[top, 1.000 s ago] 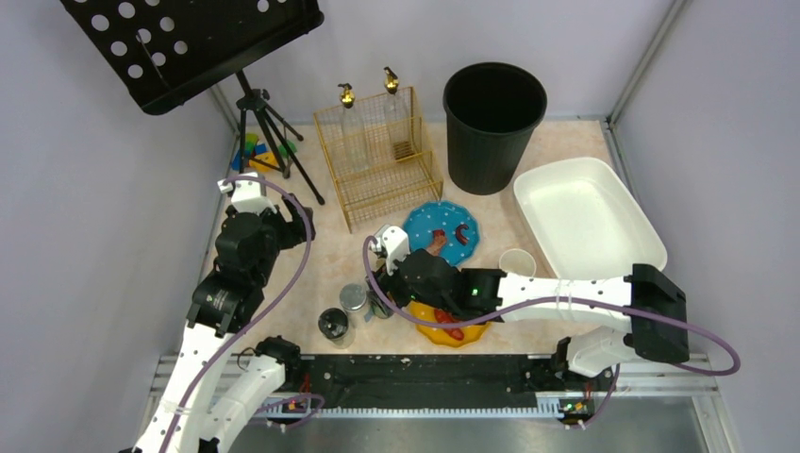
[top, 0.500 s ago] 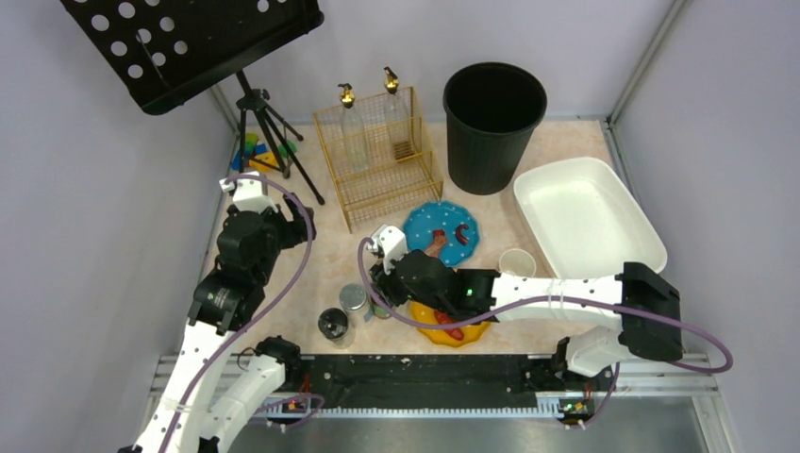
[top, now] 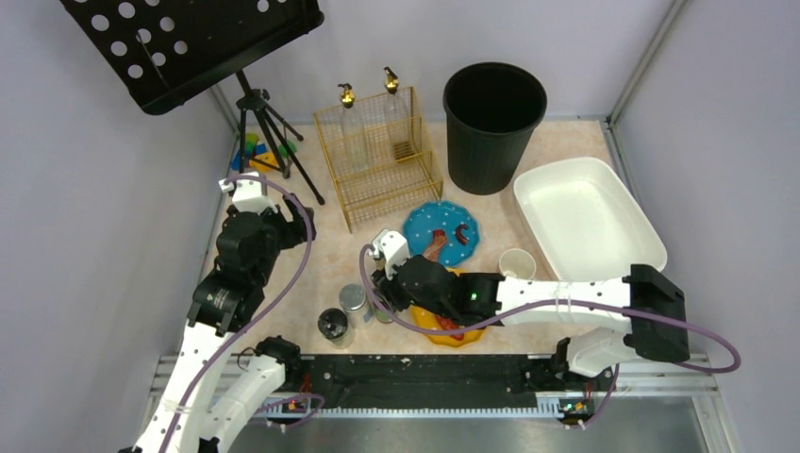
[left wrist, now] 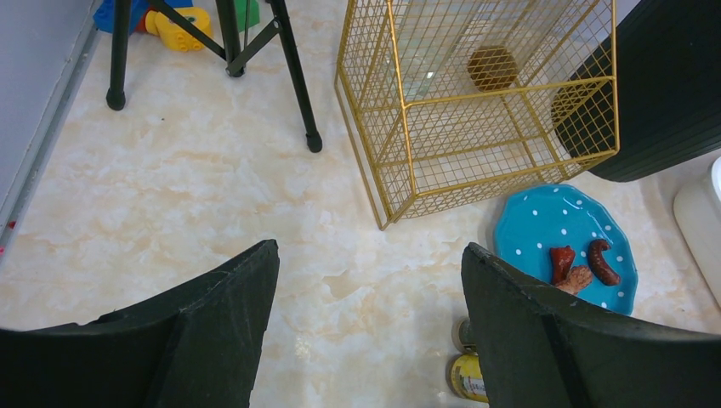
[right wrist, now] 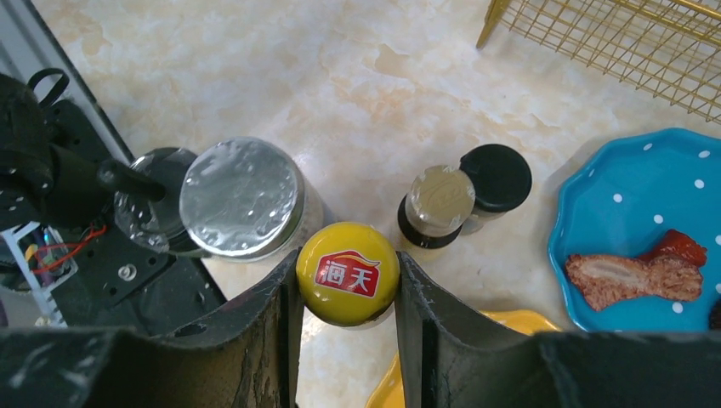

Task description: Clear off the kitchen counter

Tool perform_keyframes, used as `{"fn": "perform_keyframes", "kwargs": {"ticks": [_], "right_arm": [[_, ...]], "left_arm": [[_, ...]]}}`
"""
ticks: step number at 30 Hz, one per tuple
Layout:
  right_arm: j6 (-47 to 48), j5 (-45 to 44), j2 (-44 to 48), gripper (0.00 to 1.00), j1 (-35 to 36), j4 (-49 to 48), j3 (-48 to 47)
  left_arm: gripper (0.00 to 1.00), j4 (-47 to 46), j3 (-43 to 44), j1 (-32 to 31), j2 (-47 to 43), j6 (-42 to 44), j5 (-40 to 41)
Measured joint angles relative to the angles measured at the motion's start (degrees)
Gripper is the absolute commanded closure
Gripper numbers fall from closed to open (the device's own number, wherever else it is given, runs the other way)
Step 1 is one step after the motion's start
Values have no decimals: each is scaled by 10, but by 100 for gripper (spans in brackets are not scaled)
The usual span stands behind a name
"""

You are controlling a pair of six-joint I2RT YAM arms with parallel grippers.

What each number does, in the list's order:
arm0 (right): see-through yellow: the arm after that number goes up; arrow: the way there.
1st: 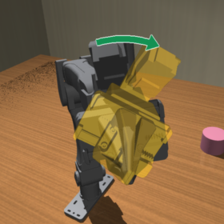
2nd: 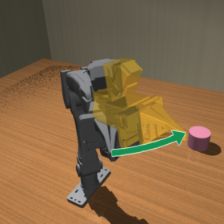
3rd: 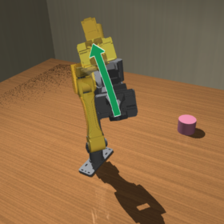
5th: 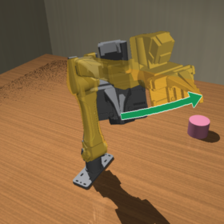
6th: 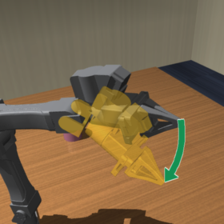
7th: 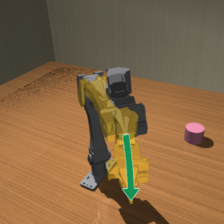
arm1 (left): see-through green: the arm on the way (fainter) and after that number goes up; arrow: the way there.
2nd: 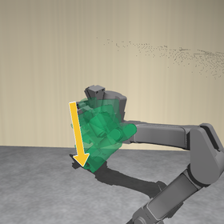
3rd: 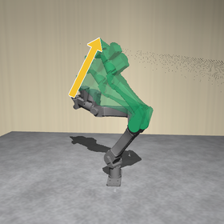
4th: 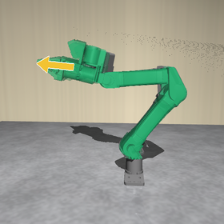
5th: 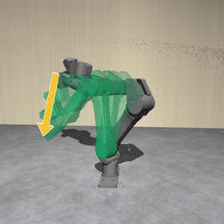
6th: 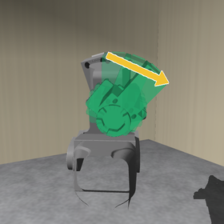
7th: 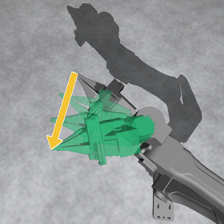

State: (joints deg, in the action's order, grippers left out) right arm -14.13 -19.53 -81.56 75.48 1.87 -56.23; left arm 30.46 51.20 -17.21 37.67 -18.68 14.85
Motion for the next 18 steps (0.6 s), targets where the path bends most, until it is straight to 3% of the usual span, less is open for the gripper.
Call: {"fn": "perform_keyframes", "kwargs": {"ticks": [18], "right_arm": [[32,-67,144,100,30,123,-15]], "left_arm": [[17,0,0,0,1,0,0]]}}
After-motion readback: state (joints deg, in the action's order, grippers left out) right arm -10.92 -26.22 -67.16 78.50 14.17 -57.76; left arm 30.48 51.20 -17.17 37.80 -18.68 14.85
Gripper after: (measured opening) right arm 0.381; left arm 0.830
